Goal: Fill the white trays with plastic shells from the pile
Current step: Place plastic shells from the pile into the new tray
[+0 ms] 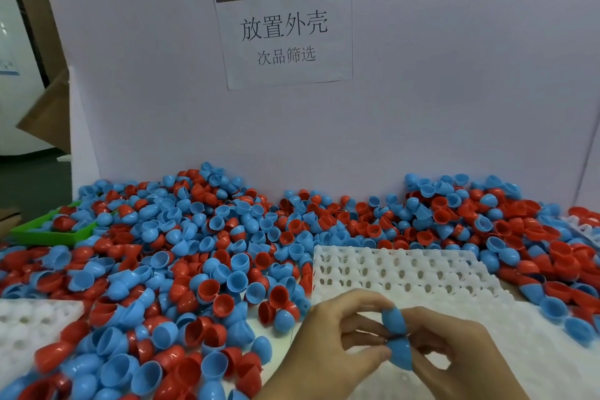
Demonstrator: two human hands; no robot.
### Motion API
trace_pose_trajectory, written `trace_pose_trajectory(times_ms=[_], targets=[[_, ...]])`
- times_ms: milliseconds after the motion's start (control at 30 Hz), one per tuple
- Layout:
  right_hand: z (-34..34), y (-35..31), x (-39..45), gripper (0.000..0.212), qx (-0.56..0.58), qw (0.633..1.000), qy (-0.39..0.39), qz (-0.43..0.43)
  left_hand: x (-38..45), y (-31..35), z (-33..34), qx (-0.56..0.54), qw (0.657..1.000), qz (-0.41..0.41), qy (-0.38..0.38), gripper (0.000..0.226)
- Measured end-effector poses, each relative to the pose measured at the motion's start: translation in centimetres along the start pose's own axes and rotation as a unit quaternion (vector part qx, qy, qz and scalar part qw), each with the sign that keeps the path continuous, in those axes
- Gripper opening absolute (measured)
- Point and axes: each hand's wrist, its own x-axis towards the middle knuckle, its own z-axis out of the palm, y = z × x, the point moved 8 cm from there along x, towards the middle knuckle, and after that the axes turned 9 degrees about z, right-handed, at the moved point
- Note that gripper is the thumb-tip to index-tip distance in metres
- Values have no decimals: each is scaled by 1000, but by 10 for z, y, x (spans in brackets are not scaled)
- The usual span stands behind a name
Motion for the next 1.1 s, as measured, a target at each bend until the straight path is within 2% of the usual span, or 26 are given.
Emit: trace_pose_trajectory(times_ms=[133,200,267,300,400,600,733,900,1000,1100], targets=[[-6,7,1,35,48,998,32,39,-2,1,-1,28,1000,2,0,40],[-10,15,3,31,74,994,39,76,-2,1,-14,171,985,20,21,35],[-8,22,5,25,69,991,18,112,-3,-1,-23,344,939,13,11,37],[-6,25,6,24,63,990,7,128,-3,-7,-27,380,925,-1,6,39],[-4,27,7,26,46,988,-12,150,-5,-24,-32,371,928,-49,3,43],[-6,17,15,22,7,988,-19,155,-2,-29,-35,346,937,-38,27,35],[5,-11,46,24,-80,991,-31,98,-2,-29,-39,339,938,-53,44,20],[39,-45,114,17,-174,984,-35,14,-2,-32,-39,334,940,-57,40,23],[63,-48,156,14,-209,977,-33,6,-1,-32,-40,340,938,-47,42,24],[91,-39,179,12,-290,954,-65,30,-1,-32,-40,337,940,-41,43,25]])
